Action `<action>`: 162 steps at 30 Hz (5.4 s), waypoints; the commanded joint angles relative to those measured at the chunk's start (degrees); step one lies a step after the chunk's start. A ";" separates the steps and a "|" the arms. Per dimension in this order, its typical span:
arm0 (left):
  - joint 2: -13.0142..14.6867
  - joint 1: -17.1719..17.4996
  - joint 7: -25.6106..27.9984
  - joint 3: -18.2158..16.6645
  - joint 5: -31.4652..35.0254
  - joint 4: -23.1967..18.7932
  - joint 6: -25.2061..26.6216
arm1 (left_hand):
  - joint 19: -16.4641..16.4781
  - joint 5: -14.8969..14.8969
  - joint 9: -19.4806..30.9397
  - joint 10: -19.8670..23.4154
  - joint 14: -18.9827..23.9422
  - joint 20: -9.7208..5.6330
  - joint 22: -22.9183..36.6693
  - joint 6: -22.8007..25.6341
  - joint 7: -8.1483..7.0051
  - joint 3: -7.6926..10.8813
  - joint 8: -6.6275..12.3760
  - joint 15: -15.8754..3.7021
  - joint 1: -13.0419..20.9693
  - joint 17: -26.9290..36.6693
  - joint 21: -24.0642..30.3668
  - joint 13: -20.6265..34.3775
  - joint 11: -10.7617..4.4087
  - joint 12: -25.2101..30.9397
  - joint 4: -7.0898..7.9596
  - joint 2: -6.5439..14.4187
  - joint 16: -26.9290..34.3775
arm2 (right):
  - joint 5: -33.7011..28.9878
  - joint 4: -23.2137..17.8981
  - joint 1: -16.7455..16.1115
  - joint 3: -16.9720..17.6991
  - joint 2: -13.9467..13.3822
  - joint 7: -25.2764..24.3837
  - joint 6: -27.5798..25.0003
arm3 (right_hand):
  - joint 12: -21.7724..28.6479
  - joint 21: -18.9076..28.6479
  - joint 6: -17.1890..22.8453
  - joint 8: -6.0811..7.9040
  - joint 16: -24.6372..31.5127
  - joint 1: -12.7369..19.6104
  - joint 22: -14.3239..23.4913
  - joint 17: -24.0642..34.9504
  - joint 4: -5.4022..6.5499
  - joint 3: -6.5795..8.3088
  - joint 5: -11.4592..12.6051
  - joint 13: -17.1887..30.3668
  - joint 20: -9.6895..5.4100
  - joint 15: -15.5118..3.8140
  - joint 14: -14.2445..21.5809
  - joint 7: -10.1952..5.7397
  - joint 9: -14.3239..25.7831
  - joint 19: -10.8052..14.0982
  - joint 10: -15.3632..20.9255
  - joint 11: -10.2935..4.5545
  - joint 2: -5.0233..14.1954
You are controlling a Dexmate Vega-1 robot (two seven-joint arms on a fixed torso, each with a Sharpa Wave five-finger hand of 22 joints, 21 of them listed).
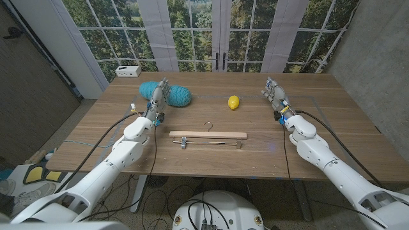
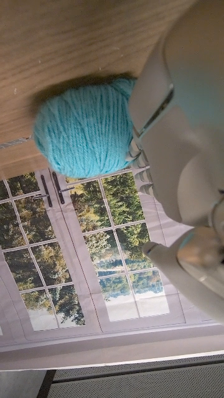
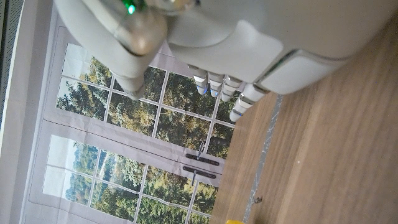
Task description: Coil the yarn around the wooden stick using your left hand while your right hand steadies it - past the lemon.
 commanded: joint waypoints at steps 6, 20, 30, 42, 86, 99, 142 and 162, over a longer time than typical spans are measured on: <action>0.78 1.99 1.24 -0.75 0.73 -1.72 -1.64 | -2.97 0.23 0.27 -13.51 -13.76 0.14 0.03 -13.16 -0.18 0.24 0.68 0.33 0.58 0.09 0.64 0.30 0.39 0.90 -0.81 3.52 0.63 | -10.22 -7.05 -2.16 -1.06 -4.44 -6.66 0.67 | 1.36 0.45 4.16 1.37 0.68 1.43 0.31 -0.24 -1.27 0.09 0.83 0.24 1.50 1.22 3.29 -0.34 0.18 1.57 5.10 1.55 -0.33; 1.18 2.52 1.13 -0.68 0.93 -2.72 -1.64 | -2.24 0.20 0.28 -12.42 -12.93 0.50 0.01 -12.13 -0.03 0.27 0.77 0.59 0.94 0.06 0.65 0.32 0.45 1.07 -1.14 3.39 0.56 | -25.52 -22.37 -3.96 -3.31 -13.67 -11.35 -8.75 | 1.40 0.26 6.46 1.71 0.47 2.42 0.33 -0.32 -2.30 0.12 0.86 0.30 2.22 0.74 4.08 -1.73 0.20 1.72 6.65 0.96 -0.37; 1.21 2.35 0.60 -0.57 0.75 -2.63 -1.51 | -1.85 0.17 0.30 -11.69 -12.35 0.65 0.01 -11.49 0.11 0.27 0.73 0.93 1.15 0.09 0.56 0.34 0.81 1.13 -1.31 3.31 0.48 | -30.93 -30.75 -4.71 -3.81 -18.12 -10.12 -15.05 | 1.32 0.48 8.73 2.06 0.73 3.38 0.36 -0.34 -3.13 0.34 0.83 0.33 2.92 0.13 5.75 -2.24 0.25 2.77 7.72 -0.08 0.06; 0.32 1.83 -0.26 -0.64 0.10 -1.22 -2.53 | -1.39 0.17 0.32 -11.37 -12.10 0.84 0.01 -11.22 0.55 0.35 0.62 1.34 1.34 0.09 0.54 0.37 0.82 1.07 -1.41 3.42 0.33 | -39.99 -37.62 -3.55 -5.72 -21.22 -8.60 -21.90 | 1.08 0.71 11.33 2.32 0.91 5.91 0.37 -0.43 -5.00 1.38 0.77 0.32 3.35 -0.94 7.90 -3.08 0.30 4.25 9.04 -1.17 0.90; 0.74 2.50 -1.32 -0.80 -0.51 -1.99 -2.89 | -0.91 0.13 0.34 -10.95 -11.78 1.08 0.02 -10.59 0.82 0.45 0.37 1.62 1.75 0.13 0.05 0.42 1.19 0.69 -1.56 3.52 -0.03 | -69.39 -61.89 -10.24 -10.59 -29.65 0.33 -43.58 | 1.42 1.43 12.16 1.38 2.45 9.18 0.57 0.17 -7.78 1.09 0.69 0.78 2.82 -5.34 14.55 -2.70 0.55 8.39 13.92 -2.16 -0.68; 3.21 2.89 0.46 -0.31 4.42 -4.39 -4.09 | -1.43 0.11 0.34 -10.49 -11.67 1.45 0.03 -9.97 0.89 0.49 0.48 1.73 1.78 0.15 -0.35 0.42 1.35 0.73 -1.48 3.63 -0.03 | -77.31 -64.22 -12.56 -13.18 -27.51 5.15 -49.43 | 1.60 1.78 13.80 1.80 3.28 9.74 0.74 0.88 -7.87 0.66 1.04 1.01 2.43 -6.06 16.24 -2.18 0.58 9.79 15.19 -1.76 -1.26; 19.51 8.76 14.53 -5.22 30.58 -20.08 3.42 | 5.72 -3.27 0.58 1.95 0.54 12.65 0.38 4.10 -1.55 4.43 1.60 8.38 9.26 0.12 0.75 0.58 5.98 2.61 -8.20 4.06 1.07 | -88.18 -56.95 -9.23 -20.42 -18.82 16.29 -51.02 | 1.50 2.00 15.04 1.79 3.85 13.46 0.83 1.53 -8.39 1.70 1.75 1.23 2.52 -6.82 17.35 -3.59 0.61 11.38 16.46 -2.63 0.14; 25.59 14.47 17.76 -11.07 36.00 -25.54 7.84 | 8.83 -3.63 0.79 7.52 7.23 12.93 0.57 9.42 -0.69 6.28 1.90 6.82 13.82 0.39 1.27 0.88 5.73 3.38 -13.56 2.65 1.54 | -95.25 -51.80 -8.92 -23.60 -16.31 13.12 -48.50 | 3.95 4.29 23.42 3.63 8.03 21.97 1.05 3.35 -9.32 1.99 2.69 1.61 -0.42 -10.45 26.08 -5.37 0.63 19.15 25.28 -4.54 -1.24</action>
